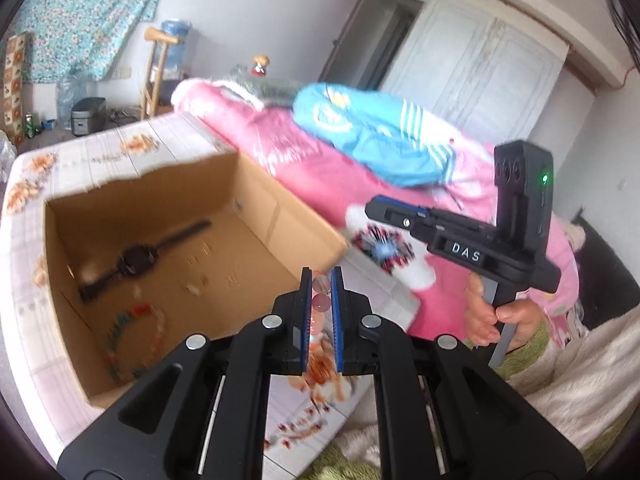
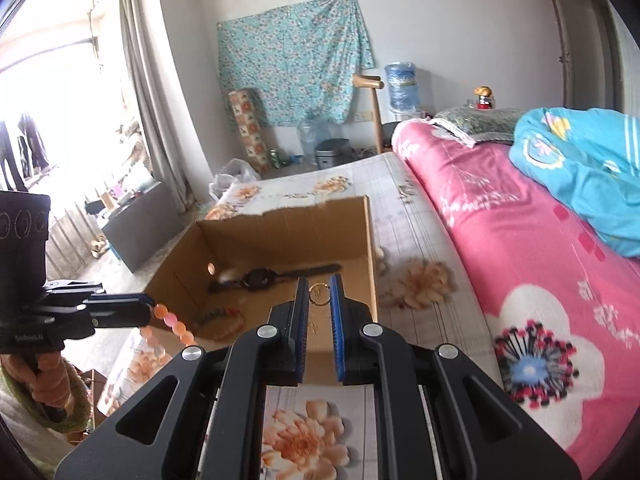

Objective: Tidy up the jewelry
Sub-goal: 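Carry the bracelet and gold ring into the box and open both grippers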

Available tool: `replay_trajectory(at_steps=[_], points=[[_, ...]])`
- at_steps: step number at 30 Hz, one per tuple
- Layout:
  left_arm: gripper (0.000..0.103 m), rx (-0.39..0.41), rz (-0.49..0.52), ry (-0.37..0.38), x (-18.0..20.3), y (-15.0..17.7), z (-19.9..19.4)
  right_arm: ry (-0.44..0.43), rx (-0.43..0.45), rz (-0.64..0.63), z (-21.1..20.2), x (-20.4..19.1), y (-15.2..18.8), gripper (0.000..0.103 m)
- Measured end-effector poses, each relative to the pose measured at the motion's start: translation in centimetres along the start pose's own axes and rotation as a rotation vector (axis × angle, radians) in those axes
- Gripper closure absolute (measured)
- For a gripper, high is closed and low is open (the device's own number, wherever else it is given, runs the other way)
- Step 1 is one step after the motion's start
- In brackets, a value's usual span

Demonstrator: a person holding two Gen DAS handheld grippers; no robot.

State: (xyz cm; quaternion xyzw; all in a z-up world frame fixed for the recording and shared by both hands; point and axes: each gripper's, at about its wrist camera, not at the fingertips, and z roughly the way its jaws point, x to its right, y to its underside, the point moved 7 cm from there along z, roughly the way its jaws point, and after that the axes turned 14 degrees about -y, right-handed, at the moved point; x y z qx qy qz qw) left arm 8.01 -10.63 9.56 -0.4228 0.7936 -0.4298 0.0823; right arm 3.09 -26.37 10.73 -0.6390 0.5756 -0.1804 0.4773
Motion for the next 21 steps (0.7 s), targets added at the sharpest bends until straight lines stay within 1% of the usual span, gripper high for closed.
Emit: replay_trajectory(at_steps=[3,6,7,10,12,15,18,21], points=[[0.095,-0.023,0.014,-0.064,-1.4,-1.3,1.3,-0.074,-0.063,0.022,2.3,0.5,-1.9,0.092],[0.095,-0.115,0.021,-0.112,-3.1,-1.5,4.3,-0.113,-0.163,0.039,5.4,1.2,-3.0,0.092],[0.095,-0.152,0.031,-0.128,-3.6,-1.4,5.6,-0.114,-0.213,0.037,7.0,1.6,-3.3,0.092],[0.095,-0.257,0.022,-0.124,-5.2,-0.5,8.5,-0.111,-0.325,0.03,10.4,2.4,-3.6,0.092],[0.095,-0.319,0.032,-0.14,-5.9,0.1,10.1,-0.113,-0.383,0.026,11.9,2.7,-3.5,0.092],[0.095,-0.407,0.028,-0.108,-6.3,1.2,11.7,-0.104,-0.467,-0.003,14.3,3.0,-3.3,0.092],[0.095,-0.482,0.019,-0.108,-6.9,2.1,13.3,-0.086,-0.513,-0.034,15.6,2.9,-3.0,0.092],[0.095,-0.552,-0.018,-0.092,-7.5,2.9,14.7,-0.075,-0.538,-0.04,16.5,3.3,-3.0,0.092]])
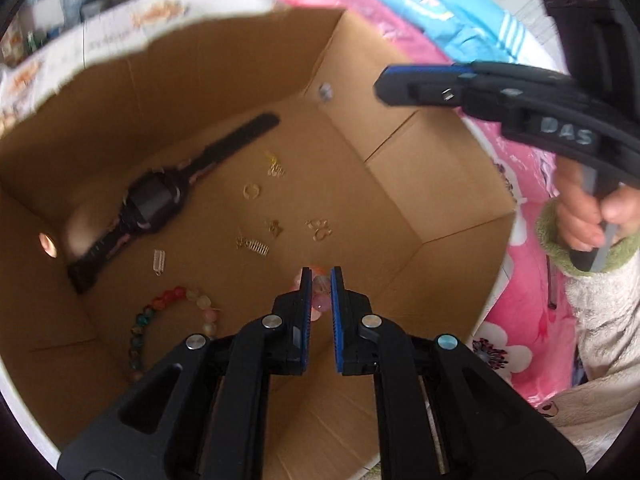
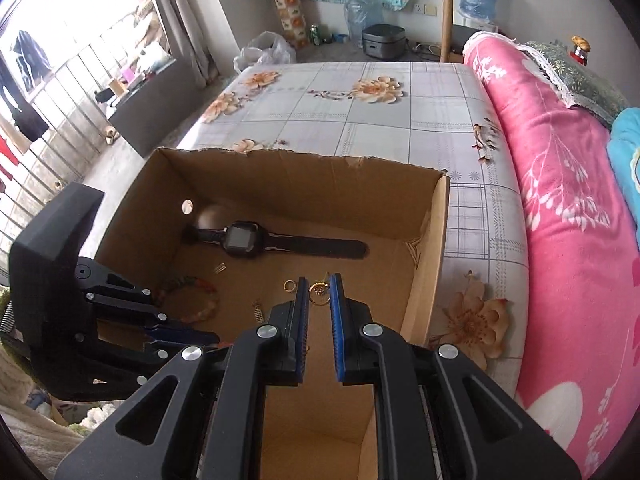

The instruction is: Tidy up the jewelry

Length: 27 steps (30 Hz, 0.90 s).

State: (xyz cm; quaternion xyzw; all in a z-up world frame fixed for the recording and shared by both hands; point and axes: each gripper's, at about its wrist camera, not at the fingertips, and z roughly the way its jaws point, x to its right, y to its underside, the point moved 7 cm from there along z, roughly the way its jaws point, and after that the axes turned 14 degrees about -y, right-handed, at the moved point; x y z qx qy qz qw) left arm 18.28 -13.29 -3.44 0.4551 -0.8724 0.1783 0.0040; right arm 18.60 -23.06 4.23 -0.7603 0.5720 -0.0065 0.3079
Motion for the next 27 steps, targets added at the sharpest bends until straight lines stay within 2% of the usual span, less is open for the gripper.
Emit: replay_trajectory(at_steps=[2,4,6,10,13,16,21,23,27], points=[[0.095,-0.04,-0.017,0.003,-0.5,0.0,0.9,0.0,-0.005,0.002,0.1,0.1,-0.2,0.092],[0.095,-0.079,-0.04,0.038,-0.7,0.1,1.3,0.004,-0.009,0.003,0.2,0.3,-0.4,0.092],[0.095,-0.091,-0.042,0.018,-1.0,-0.1,1.4,0.007,-0.015,-0.002,0.3,0.3,-0.5,0.092],[0.084,-0.075,-0.075,0.007,-1.6,-0.5,1.0,0.005,-0.034,-0.005,0.7,0.3,-0.6,0.092],[0.083,-0.05,-0.109,0.023,-2.3,-0.4,0.3,0.0,-0.064,-0.003,1.2,0.4,-0.5,0.092],[0.081,0.012,-0.122,0.007,-2.8,-0.2,-1.5,-0.006,-0.113,0.0,2.0,0.4,-0.3,0.092],[0.058,0.179,-0.146,-0.038,-3.3,0.5,-5.3,0.017,-0.218,-0.019,3.7,0.3,0.5,0.092],[0.044,0.252,-0.17,-0.071,-3.4,1.3,-7.1,0.047,-0.254,-0.024,4.4,0.4,0.8,0.092],[0.034,0.346,-0.203,-0.114,-3.7,3.4,-9.6,0.072,-0.282,-0.032,5.1,0.7,1.2,0.091]])
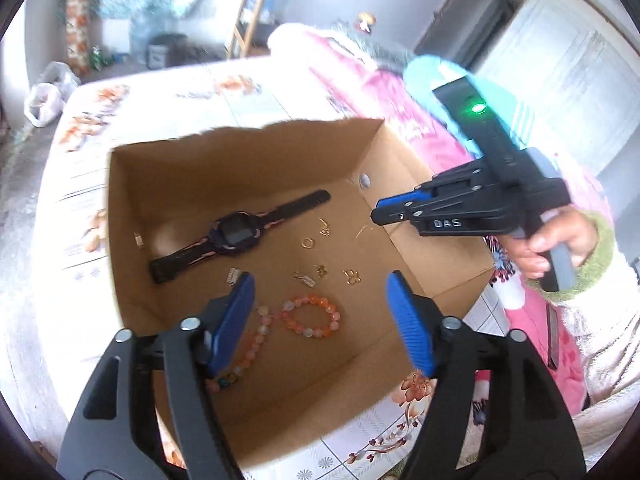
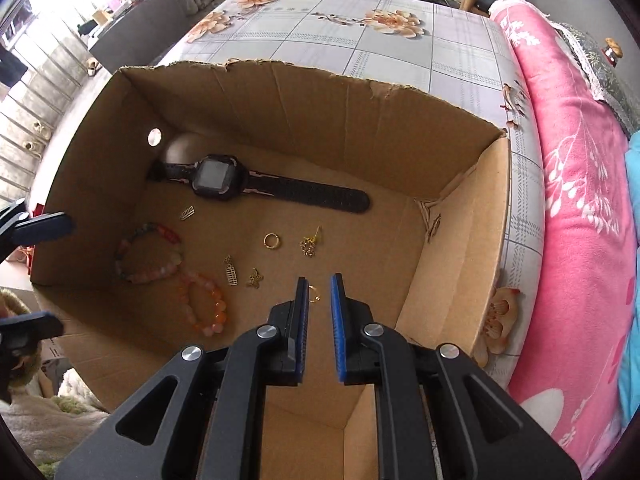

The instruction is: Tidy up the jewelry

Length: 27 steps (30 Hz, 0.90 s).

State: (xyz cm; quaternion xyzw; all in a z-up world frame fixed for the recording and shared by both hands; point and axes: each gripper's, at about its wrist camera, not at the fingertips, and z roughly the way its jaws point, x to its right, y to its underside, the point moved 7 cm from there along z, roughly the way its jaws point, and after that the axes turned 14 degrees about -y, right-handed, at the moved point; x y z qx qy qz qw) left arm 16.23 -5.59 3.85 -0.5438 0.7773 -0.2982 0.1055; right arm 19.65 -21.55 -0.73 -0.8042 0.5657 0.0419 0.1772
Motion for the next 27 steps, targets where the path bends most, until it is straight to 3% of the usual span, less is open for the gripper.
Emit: replay_trajectory(at_steps=[8,14,17,22,25,27], points=[[0.021,0.134,-0.054,-0.091,-1.1,1.3,-4.4,0.024,0.049,0.015,-1.1,-0.1,0.1,0.091],[0.013,0.241,-0.055,-0.196,-1.5,1.5,-7.1,0.031,0.224,0.026,-6.3,-1.4,1.3,0.087],[0.011,0.311,-0.056,-0.255,-1.3,1.5,-8.8,0.024,0.37,0.04,-10.5,-3.0,2.9,0.074],[0.008,0.385,-0.075,-0.369,-0.5,1.9,-11.2,0.022,0.635,0.04,-16.6,-6.6,8.0,0.039],[0.008,0.404,-0.079,-0.448,-0.3,2.5,-11.8,0.025,0.724,0.073,-17.4,-7.8,10.9,0.025],[0.008,0.398,-0.076,-0.46,-0.1,3.1,-11.7,0.074,0.745,0.122,-16.3,-8.0,12.7,0.015]])
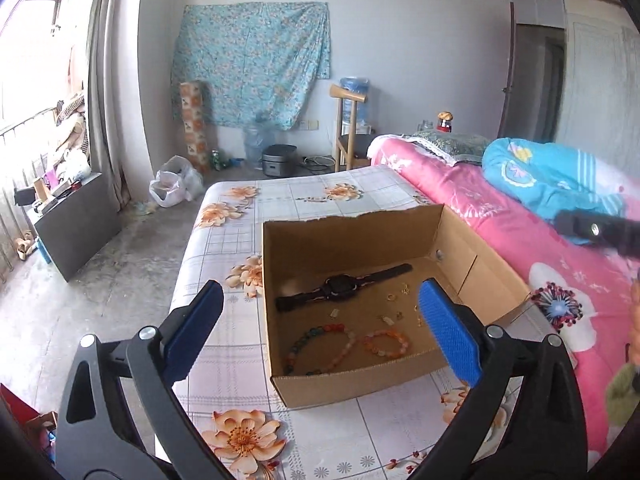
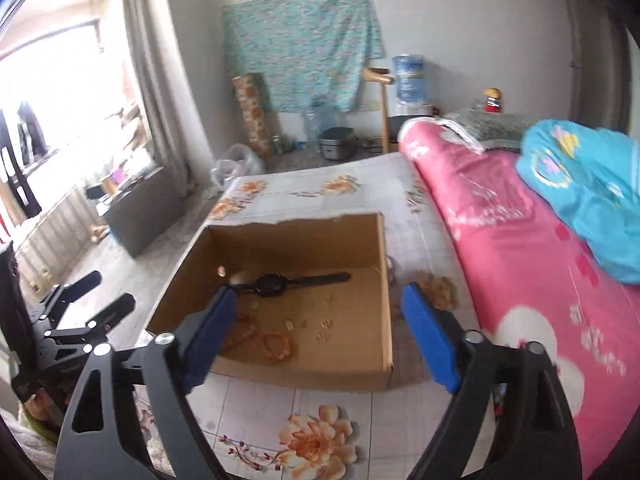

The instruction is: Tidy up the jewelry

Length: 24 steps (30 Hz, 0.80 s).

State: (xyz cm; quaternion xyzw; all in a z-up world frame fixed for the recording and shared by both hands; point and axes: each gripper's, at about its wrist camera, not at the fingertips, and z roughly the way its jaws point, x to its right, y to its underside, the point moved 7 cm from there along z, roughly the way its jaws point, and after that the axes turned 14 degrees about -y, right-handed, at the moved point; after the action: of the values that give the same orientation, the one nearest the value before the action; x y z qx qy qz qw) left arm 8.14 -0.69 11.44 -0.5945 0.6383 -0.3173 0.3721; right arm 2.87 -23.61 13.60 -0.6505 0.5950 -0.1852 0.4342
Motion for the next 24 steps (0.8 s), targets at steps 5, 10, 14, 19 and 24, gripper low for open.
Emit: replay_trajectory(at_steps=[5,10,14,19,24], points=[[0.008,-0.062,-0.052,-0.028,-0.3,1.7,0.3,0.155,-0.067,0.006,1.8,0.5,4.7,0.011],[0.008,-0.154,-0.005,-0.083,0.6,3.8,2.2,0.135,-0.167,0.017,4.0,-0.1,7.5,0.007],[0.008,-0.259,0.003,-0.093,1.4,5.9,3.7,0.122,-0.214,0.048,5.3,0.0,8.0,0.007],[0.009,-0.376,-0.002,-0.089,2.3,8.1,5.1,0.12,-0.236,0.057,6.0,-0.2,8.3,0.007],[0.008,-0.439,-0.035,-0.083,2.2,9.1,6.1,0.128,-0.264,0.043,7.1,-0.7,8.5,0.007]])
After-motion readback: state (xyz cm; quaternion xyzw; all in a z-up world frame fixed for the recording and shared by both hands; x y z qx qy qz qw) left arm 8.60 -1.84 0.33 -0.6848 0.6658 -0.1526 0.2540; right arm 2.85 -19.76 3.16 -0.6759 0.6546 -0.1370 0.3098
